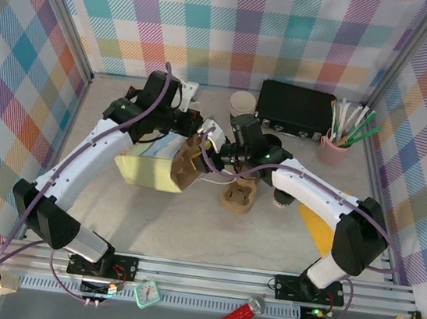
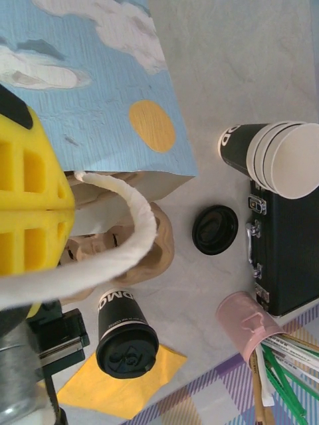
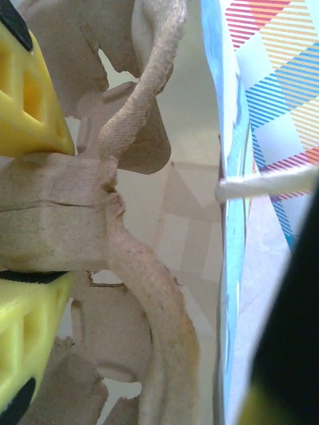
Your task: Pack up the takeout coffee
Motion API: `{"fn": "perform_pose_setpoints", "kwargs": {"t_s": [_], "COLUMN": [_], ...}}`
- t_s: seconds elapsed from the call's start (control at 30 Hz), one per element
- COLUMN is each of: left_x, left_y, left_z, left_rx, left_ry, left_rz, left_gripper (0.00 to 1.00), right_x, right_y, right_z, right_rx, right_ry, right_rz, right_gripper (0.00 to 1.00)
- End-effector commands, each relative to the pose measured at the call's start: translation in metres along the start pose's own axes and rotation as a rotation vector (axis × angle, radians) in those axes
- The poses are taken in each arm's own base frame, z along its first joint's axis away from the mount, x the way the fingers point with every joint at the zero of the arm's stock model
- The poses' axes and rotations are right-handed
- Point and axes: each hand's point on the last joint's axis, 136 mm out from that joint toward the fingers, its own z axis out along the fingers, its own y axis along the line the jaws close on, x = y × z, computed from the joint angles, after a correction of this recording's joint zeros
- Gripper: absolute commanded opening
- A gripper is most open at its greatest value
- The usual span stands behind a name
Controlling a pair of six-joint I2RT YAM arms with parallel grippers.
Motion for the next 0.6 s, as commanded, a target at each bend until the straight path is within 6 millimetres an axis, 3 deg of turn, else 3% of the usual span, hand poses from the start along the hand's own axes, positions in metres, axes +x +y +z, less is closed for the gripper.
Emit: {"fn": "perform_pose_setpoints", "kwargs": {"t_s": [0.0, 0.57], "left_x": [-0.006, -0.019], "left_y": [-0.009, -0.022], "left_z": [-0.003, -0.016], "left_rx": [0.059, 0.150], "left_ry": [-0.020, -0.056], "left_rz": [0.004, -0.043], "left_gripper": [0.00, 0.00], "right_x": [-0.023, -0.004], "right_y": [0.009, -0.021], "right_z": [0.000, 0.021], "right_rx": [-0.032, 0.055], "right_ry": [-0.038, -0.008], "right_rz": [-0.085, -0.014], "right_gripper": [0.45, 0.47]}}
